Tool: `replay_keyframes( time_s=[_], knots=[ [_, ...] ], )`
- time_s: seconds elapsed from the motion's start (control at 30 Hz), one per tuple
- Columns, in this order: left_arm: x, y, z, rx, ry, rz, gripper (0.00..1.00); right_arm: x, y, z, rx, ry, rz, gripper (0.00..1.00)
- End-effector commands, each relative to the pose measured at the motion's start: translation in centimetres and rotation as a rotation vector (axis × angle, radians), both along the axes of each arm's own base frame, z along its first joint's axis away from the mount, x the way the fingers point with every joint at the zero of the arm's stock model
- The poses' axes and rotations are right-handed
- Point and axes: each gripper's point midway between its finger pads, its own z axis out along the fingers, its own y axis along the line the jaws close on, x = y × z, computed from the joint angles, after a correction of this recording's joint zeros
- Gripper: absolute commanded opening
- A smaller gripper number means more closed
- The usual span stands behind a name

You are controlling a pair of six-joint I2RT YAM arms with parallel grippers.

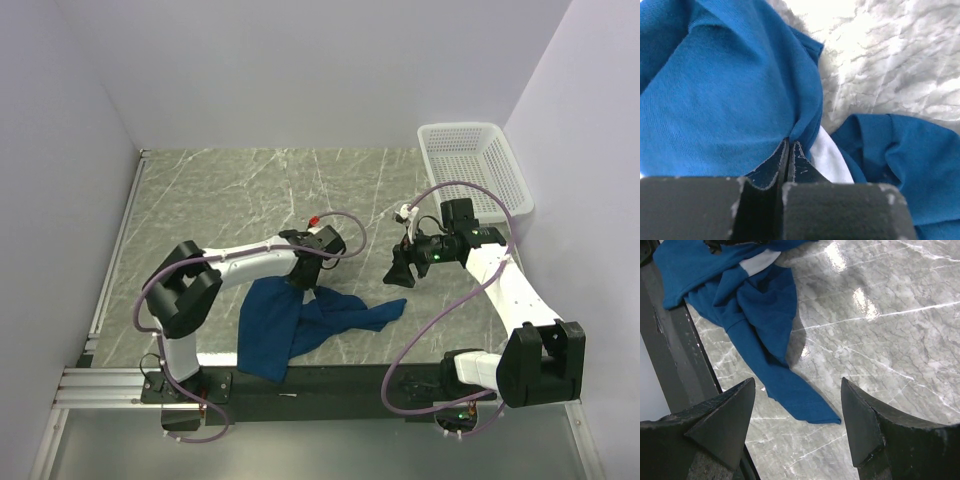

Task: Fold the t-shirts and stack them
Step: Flatten the tshirt out

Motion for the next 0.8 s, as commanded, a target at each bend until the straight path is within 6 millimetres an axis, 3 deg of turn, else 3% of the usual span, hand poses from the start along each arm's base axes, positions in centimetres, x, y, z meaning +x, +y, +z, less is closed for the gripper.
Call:
replay_keyframes(
  time_s=[0.0,0.03,0.07,0.1,0.2,0.27,0.33,0.37,0.43,0.47,0.5,0.53,0.57,0.6,0.63,0.67,0.7,0.77],
  knots=[
    [1.8,-1.2,4.3,-0.006,-0.125,-0.007,0.01,0.6,0.1,1.8,0.021,-0.053,0.006,0.76],
    [1.8,-1.8,5.8,-0.030,-0.152,-0.015,0.01,0.6,0.1,1.7,0.021,-0.051,0.008,0.76],
    [2.4,-3.0,9.7,-0.118,-0.211,-0.019,0.01,0.6,0.1,1.7,0.019,-0.051,0.008,0.76],
    [2.1,-4.2,11.9,-0.201,-0.216,-0.042,0.01,0.6,0.2,1.7,0.020,-0.049,0.011,0.76],
    [1.0,-7.5,23.8,-0.584,-0.310,-0.129,0.01,0.7,0.1,1.7,0.013,-0.055,0.009,0.76],
    [0.0,-6.7,32.1,-0.787,-0.411,-0.154,0.00,0.8,-0.1,1.7,0.008,-0.058,0.001,0.76],
    [1.2,-3.2,35.3,-0.792,-0.498,-0.073,0.00,0.8,-0.1,1.8,0.009,-0.064,-0.002,0.76],
    [1.3,-0.3,37.3,-0.794,-0.565,-0.021,0.00,0.8,-0.2,1.8,0.009,-0.064,-0.009,0.76],
    [4.3,6.9,37.3,-0.712,-0.676,0.179,0.00,0.9,-0.2,2.0,0.013,-0.070,-0.010,0.75],
    [4.3,10.6,35.8,-0.653,-0.711,0.252,0.00,0.9,-0.3,1.9,0.013,-0.069,-0.013,0.76],
    [5.4,15.3,34.8,-0.575,-0.760,0.382,0.00,0.9,-0.3,2.0,0.012,-0.071,-0.011,0.76],
    [4.6,17.9,34.4,-0.545,-0.800,0.435,0.00,0.9,-0.4,2.0,0.011,-0.074,-0.013,0.76],
    [4.9,19.2,30.4,-0.471,-0.748,0.449,0.01,1.0,-0.4,2.1,0.012,-0.073,-0.015,0.76],
    [4.8,21.3,28.5,-0.439,-0.723,0.504,0.43,0.9,-0.4,2.1,0.012,-0.074,-0.013,0.76],
    [4.6,21.6,26.6,-0.435,-0.670,0.510,0.72,0.9,-0.4,2.0,0.012,-0.073,-0.014,0.76],
    [3.7,20.7,23.3,-0.459,-0.545,0.474,0.90,0.9,-0.3,2.0,0.012,-0.070,-0.012,0.76],
    [3.4,20.8,22.3,-0.464,-0.519,0.480,0.99,0.9,-0.4,1.9,0.011,-0.069,-0.014,0.76],
    [2.5,20.7,21.8,-0.492,-0.534,0.479,0.99,1.0,-0.4,1.9,0.008,-0.067,-0.016,0.76]
  ],
)
